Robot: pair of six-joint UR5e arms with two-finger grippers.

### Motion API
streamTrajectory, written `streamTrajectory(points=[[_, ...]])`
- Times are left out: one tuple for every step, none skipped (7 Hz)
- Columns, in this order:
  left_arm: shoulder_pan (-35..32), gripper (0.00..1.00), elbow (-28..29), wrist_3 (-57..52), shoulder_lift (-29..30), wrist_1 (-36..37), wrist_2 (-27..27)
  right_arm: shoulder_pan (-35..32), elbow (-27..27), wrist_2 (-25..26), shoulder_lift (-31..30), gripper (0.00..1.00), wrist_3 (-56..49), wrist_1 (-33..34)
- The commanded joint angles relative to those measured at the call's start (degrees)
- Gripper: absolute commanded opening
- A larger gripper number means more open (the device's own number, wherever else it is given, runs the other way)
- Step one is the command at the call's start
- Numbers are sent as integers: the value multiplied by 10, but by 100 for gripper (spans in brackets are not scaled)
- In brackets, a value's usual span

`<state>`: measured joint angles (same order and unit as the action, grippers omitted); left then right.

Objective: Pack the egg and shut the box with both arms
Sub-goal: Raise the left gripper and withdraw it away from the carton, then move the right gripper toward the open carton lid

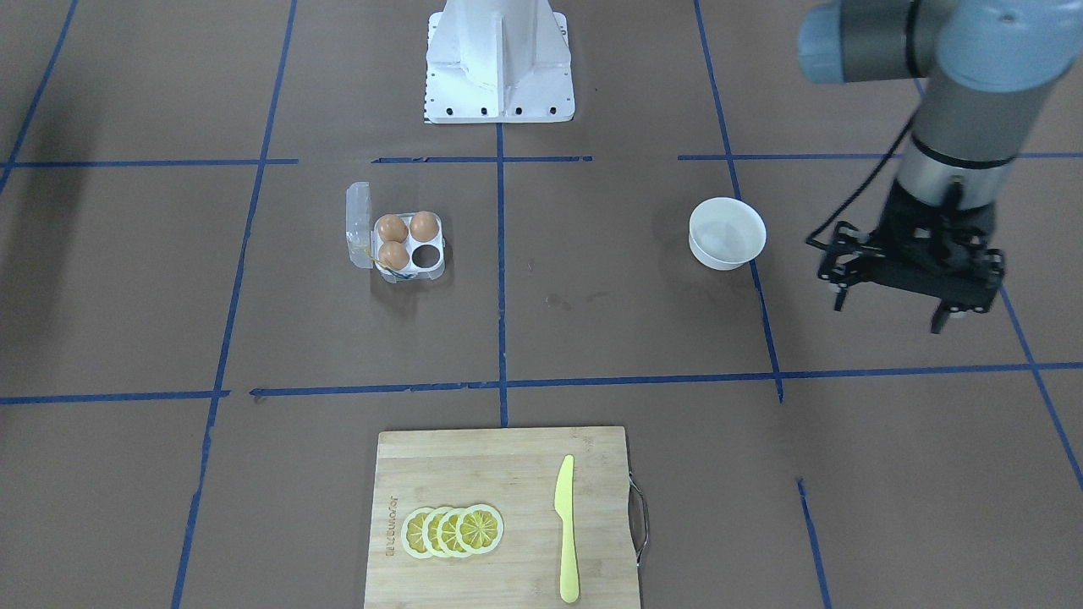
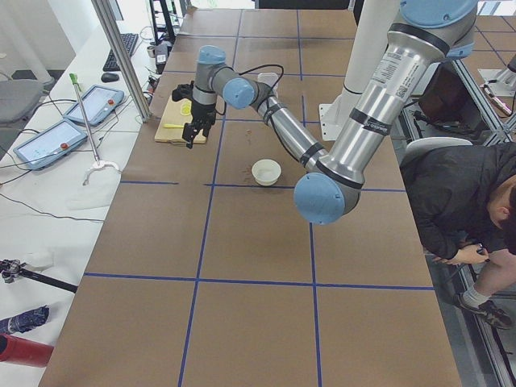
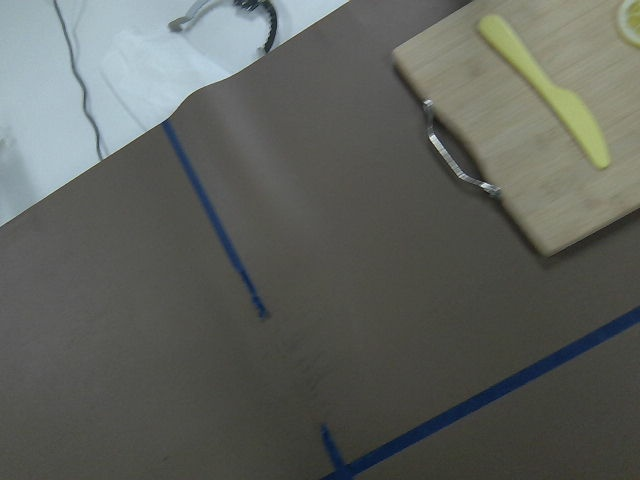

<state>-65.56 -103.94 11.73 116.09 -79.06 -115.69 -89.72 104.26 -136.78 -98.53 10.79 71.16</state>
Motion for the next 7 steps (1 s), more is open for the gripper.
streamTrajectory(points=[[-133,100,38,-147,-96,17,-113,14,43,-14,0,100,72,5],[-175,100,42,-155,-131,-36,-116,48,72,-12,0,100,134,5],[-200,100,41,-156,-167,-46,-121,91,107,-9,0,100,208,3],[-218,100,41,-156,-201,-51,-173,139,136,1,0,100,270,4],[-228,100,42,-155,-242,-79,-200,197,159,39,6,100,328,5],[-231,100,48,-145,-272,-97,-222,252,163,68,27,100,384,5],[-231,100,56,-149,-287,-103,-232,304,163,97,47,100,424,6]])
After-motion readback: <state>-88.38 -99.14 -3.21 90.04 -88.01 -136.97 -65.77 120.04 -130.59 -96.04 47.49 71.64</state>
